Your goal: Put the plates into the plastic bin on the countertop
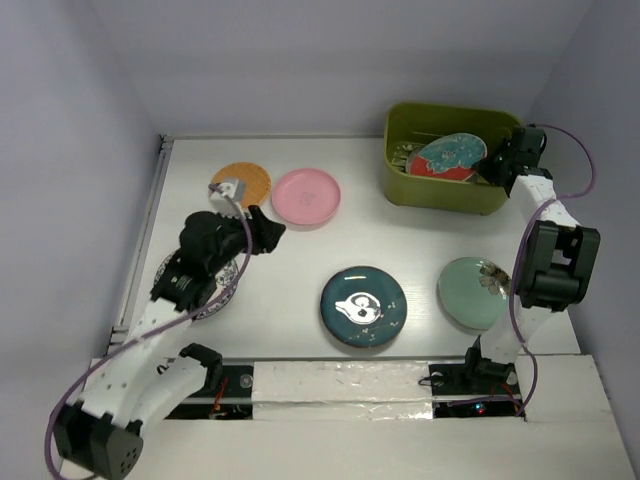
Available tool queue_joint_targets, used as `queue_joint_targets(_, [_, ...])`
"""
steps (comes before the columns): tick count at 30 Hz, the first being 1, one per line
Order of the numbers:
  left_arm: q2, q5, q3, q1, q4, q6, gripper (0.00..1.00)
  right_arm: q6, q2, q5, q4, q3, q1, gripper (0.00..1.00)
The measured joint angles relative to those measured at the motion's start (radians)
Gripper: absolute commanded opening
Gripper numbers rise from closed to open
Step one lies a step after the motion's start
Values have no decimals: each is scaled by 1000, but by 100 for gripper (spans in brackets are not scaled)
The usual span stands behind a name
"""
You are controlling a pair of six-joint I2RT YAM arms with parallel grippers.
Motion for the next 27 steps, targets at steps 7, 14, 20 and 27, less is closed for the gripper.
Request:
queue_joint_targets(7, [151,108,-6,-2,-48,-9,50,42,5,22,24,-2,-6,58])
queue_joint_targets(14, [166,34,-5,-106,-57,-40,51,63,-21,68,97,-47,-5,97])
queue_joint_targets(20, [249,-101,-6,-262,-73,-92,52,73,-213,84,110,-164,-5,100])
queue_joint_targets(27, [357,-233,-24,-361,-88,-145,59,111,-416,28,238,-252,-5,81])
